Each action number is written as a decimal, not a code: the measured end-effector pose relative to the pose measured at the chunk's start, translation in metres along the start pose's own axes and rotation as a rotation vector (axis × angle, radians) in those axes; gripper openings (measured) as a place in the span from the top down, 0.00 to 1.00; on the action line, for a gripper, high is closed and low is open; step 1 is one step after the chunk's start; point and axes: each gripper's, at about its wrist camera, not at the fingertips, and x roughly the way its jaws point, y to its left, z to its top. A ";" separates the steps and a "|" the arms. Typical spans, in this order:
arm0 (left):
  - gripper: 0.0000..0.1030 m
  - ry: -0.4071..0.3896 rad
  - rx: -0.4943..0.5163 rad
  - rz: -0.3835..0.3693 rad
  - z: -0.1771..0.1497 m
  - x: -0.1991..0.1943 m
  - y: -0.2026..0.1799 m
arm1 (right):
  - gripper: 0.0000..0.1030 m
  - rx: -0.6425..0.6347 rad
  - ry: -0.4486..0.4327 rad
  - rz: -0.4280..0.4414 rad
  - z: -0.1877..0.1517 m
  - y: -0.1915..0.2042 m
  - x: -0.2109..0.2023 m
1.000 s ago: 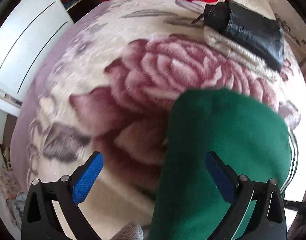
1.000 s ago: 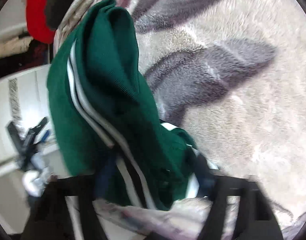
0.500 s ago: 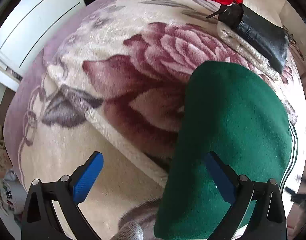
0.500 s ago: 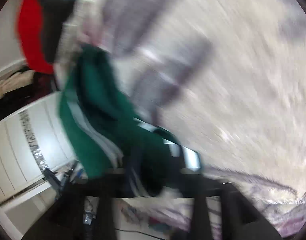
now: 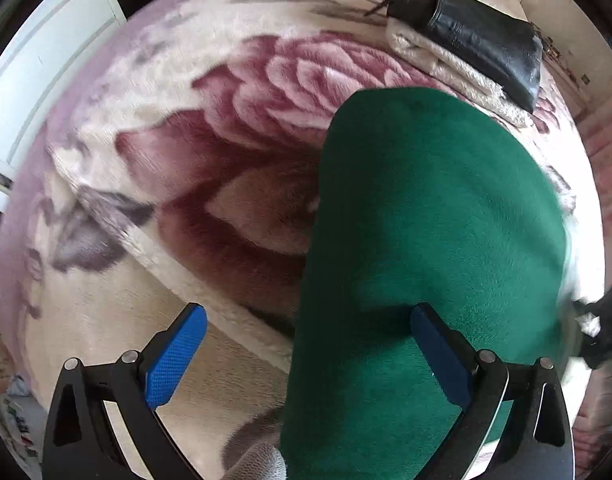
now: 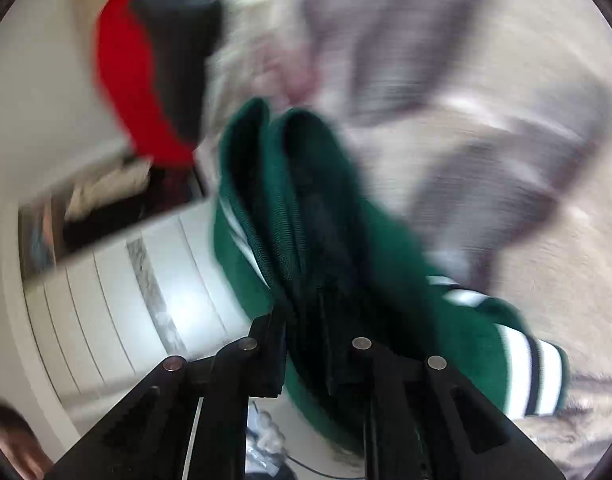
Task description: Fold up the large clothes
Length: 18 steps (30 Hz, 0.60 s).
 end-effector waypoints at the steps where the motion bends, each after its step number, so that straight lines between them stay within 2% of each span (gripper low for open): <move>1: 0.00 0.016 -0.017 -0.015 0.000 0.003 0.002 | 0.86 0.022 -0.006 -0.102 0.005 -0.018 0.004; 2: 0.00 0.015 -0.024 -0.017 0.000 0.002 0.003 | 0.84 0.031 0.007 -0.149 0.009 -0.029 0.009; 4: 0.00 0.000 -0.026 -0.006 0.000 -0.002 0.006 | 0.79 0.020 0.033 -0.175 0.013 -0.023 0.005; 5: 0.00 -0.015 -0.026 0.021 0.000 -0.005 0.007 | 0.67 -0.018 0.039 -0.257 0.015 -0.003 0.002; 6: 0.00 -0.024 -0.029 0.047 0.000 -0.007 0.010 | 0.59 -0.066 0.027 -0.331 0.016 0.016 0.003; 7: 0.00 -0.032 -0.036 0.066 0.000 -0.009 0.012 | 0.44 -0.151 -0.002 -0.432 0.014 0.044 0.000; 8: 0.00 -0.041 -0.053 0.078 0.001 -0.011 0.016 | 0.39 -0.274 -0.049 -0.517 0.012 0.079 -0.005; 10: 0.00 -0.053 -0.084 0.111 0.003 -0.012 0.024 | 0.37 -0.446 -0.087 -0.591 0.006 0.128 -0.003; 12: 0.00 -0.063 -0.109 0.125 0.006 -0.011 0.032 | 0.37 -0.625 -0.061 -0.643 0.010 0.179 0.020; 14: 0.00 -0.059 -0.140 0.116 0.009 -0.007 0.040 | 0.37 -0.748 0.020 -0.644 0.010 0.217 0.062; 18: 0.00 -0.056 -0.175 0.099 0.013 0.000 0.052 | 0.37 -0.962 0.240 -0.616 -0.007 0.271 0.182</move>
